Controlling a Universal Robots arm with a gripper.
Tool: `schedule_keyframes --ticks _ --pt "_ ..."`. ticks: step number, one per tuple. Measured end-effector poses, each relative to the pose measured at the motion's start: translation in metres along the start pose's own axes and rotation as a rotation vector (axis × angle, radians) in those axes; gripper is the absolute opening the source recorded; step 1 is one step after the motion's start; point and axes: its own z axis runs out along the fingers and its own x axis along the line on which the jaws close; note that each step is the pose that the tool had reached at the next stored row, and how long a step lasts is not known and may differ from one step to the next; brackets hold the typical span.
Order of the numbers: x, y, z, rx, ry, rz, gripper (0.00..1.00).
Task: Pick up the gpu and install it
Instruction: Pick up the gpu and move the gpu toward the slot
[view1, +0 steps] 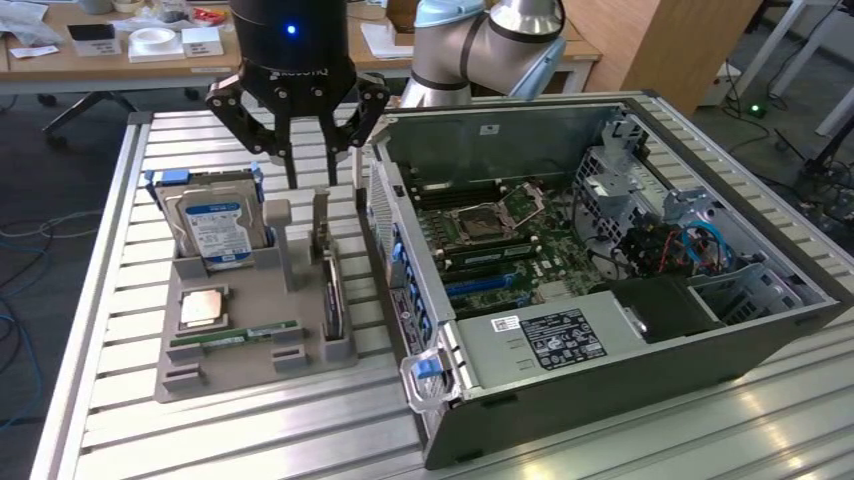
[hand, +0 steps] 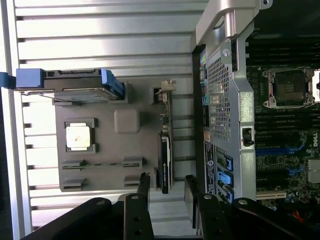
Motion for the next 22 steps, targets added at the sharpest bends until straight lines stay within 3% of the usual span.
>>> schedule_keyframes --ticks 6,22 --pt "0.000 -0.0001 0.0021 -0.0001 0.0000 0.000 0.42" --pt "0.001 -0.0010 0.0249 -0.0001 0.0000 0.000 0.42"
